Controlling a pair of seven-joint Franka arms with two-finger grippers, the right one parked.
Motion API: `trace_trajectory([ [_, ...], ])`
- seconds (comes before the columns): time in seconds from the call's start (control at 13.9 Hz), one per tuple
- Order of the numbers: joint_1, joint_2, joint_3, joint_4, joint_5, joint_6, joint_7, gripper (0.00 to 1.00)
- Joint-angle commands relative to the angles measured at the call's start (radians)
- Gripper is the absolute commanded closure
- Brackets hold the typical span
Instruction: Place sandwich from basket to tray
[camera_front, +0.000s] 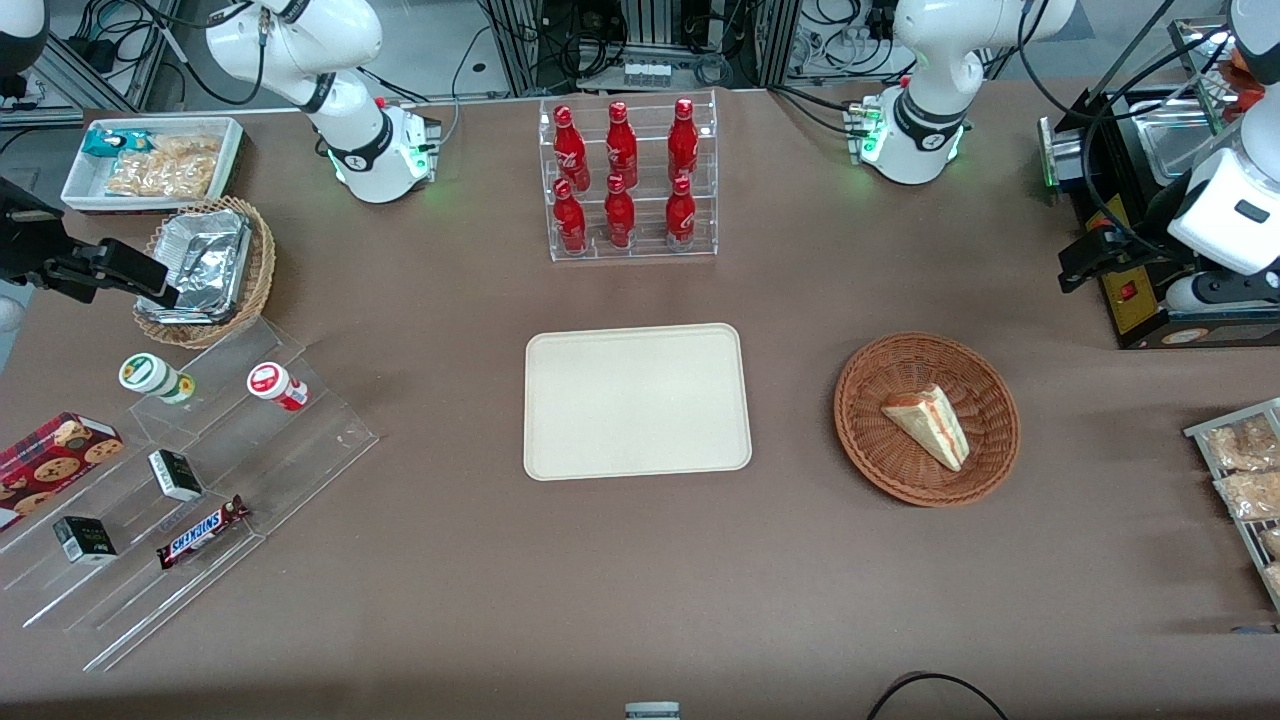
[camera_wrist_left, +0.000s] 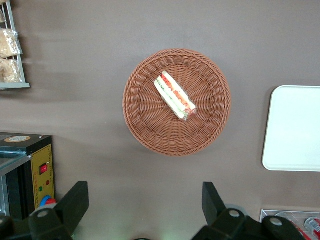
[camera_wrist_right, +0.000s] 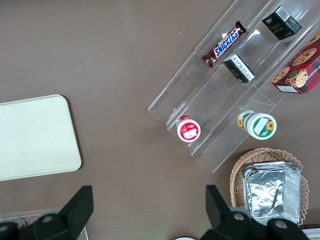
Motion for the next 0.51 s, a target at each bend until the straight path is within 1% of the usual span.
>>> trace_trajectory([
  [0.0,0.012,-0.005,-0.001,0.015,-0.005,-0.013,0.015,0.00],
  [0.29,0.013,0.044,-0.001,-0.007,-0.002,-0.002,0.002,0.00],
  [0.43,0.012,0.081,-0.001,-0.037,0.000,0.043,-0.012,0.00],
])
